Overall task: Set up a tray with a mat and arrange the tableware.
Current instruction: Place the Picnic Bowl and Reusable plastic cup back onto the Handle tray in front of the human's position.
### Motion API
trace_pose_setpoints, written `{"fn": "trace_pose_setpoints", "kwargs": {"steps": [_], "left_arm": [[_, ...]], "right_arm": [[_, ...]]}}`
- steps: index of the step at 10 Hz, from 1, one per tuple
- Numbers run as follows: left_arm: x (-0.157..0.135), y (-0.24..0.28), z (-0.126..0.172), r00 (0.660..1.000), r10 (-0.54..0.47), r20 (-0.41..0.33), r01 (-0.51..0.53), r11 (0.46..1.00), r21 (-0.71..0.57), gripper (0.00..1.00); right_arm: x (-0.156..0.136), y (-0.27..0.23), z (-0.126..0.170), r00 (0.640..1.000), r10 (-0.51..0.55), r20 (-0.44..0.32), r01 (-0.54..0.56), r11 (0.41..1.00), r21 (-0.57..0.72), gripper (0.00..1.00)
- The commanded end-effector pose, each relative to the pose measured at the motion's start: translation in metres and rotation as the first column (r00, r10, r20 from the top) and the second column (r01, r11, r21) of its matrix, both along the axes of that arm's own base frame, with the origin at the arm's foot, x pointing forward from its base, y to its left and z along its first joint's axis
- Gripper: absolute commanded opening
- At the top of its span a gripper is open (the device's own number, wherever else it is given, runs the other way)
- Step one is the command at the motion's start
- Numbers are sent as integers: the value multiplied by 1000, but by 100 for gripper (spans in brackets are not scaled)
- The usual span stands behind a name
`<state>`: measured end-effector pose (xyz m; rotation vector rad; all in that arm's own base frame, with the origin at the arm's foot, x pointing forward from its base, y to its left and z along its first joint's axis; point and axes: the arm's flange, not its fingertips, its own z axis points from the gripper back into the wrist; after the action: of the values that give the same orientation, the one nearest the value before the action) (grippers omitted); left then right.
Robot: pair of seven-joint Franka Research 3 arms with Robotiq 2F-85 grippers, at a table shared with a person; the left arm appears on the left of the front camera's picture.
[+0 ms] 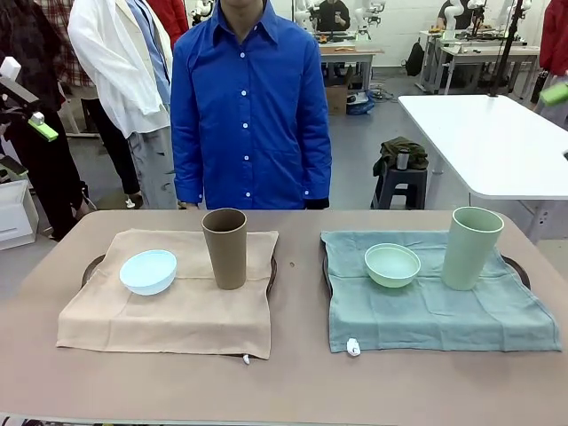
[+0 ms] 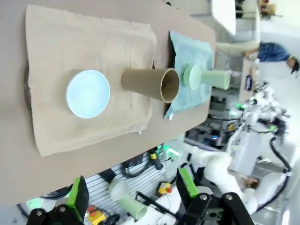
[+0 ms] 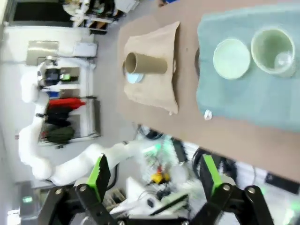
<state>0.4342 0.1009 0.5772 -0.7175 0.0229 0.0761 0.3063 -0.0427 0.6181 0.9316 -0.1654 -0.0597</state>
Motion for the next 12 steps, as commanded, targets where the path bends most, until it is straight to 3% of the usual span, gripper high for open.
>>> {"fn": "trace_pose_setpoints", "kwargs": {"steps": [1,4,5,7,9,11,12], "left_arm": [[3,21,-9,996,63,-57,-69,991,-117,100],[-8,72,-17,997,74,-28,-79,952,-295,100],[-8,88,-23,996,81,-27,-85,933,-351,100],[-12,113,-34,992,119,-51,-129,881,-455,100],[-17,117,-35,994,76,-78,-104,886,-453,100],[-22,110,-38,999,-30,-29,15,906,-423,100],[-22,102,-45,996,-83,-13,72,920,-384,100]], "right_arm": [[3,-46,-7,980,6,-201,28,985,167,100],[1,-96,-19,969,-40,-245,98,968,229,100],[1,-108,-25,971,-52,-232,112,961,254,100],[0,-125,-38,988,-79,-133,116,948,297,100],[-4,-128,-51,996,-74,-43,84,938,336,100],[-7,-125,-65,998,-57,20,45,928,369,100],[-7,-125,-73,999,-49,16,40,931,363,100]]}}
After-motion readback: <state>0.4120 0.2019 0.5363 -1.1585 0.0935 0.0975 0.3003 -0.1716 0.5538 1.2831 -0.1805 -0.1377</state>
